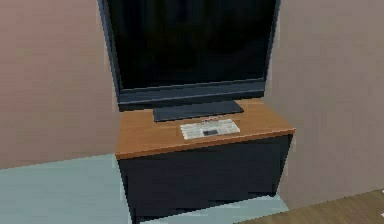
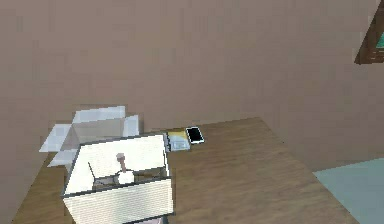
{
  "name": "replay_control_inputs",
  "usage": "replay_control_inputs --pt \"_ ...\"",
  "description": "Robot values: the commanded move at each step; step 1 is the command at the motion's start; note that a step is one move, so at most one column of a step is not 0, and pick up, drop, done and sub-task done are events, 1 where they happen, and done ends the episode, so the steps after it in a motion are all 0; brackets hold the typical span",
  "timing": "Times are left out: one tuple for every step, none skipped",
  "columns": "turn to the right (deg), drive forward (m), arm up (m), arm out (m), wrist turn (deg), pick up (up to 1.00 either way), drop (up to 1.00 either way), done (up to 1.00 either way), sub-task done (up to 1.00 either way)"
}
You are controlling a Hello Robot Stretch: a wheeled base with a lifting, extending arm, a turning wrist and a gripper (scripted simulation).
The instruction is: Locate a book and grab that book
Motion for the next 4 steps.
replay_control_inputs --pt "0.0 0.0 0.34 0.0 0.0 0.0 0.0 0.0 0.0" --pt "0.0 0.0 0.0 0.5 0.0 0.0 0.0 0.0 0.0" --pt "0.0 0.0 0.0 0.0 45.0 0.0 0.0 0.0 0.0" --pt "0.0 0.0 0.0 0.0 45.0 0.0 0.0 0.0 0.0"
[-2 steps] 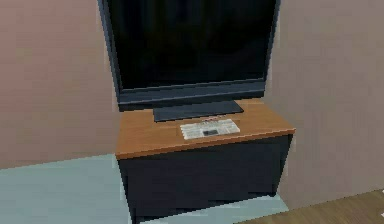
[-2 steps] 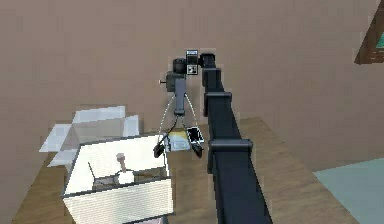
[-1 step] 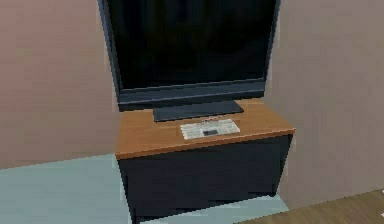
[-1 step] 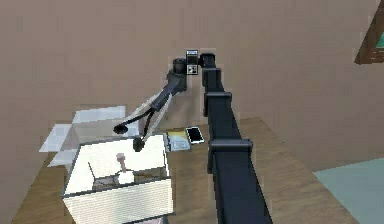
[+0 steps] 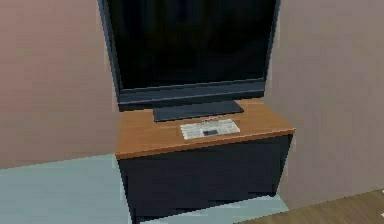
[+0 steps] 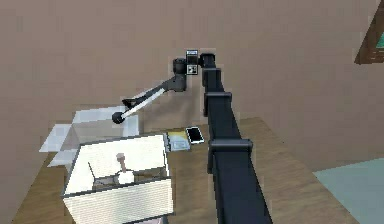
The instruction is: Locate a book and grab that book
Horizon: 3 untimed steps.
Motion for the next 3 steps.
replay_control_inputs --pt "0.0 0.0 0.0 0.0 30.0 0.0 0.0 0.0 0.0" --pt "0.0 0.0 -0.3 0.0 0.0 0.0 0.0 0.0 0.0" --pt "0.0 0.0 0.0 0.0 0.0 1.0 0.0 0.0 0.0"
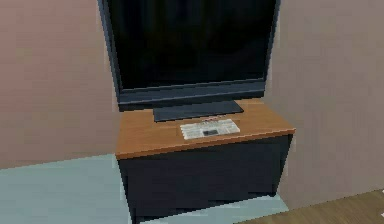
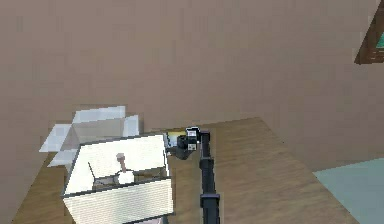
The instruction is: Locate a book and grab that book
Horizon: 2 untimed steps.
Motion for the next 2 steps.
replay_control_inputs --pt "0.0 0.0 0.1 0.0 0.0 0.0 0.0 0.0 0.0" --pt "0.0 0.0 0.0 0.0 0.0 0.0 0.0 1.0 0.0"
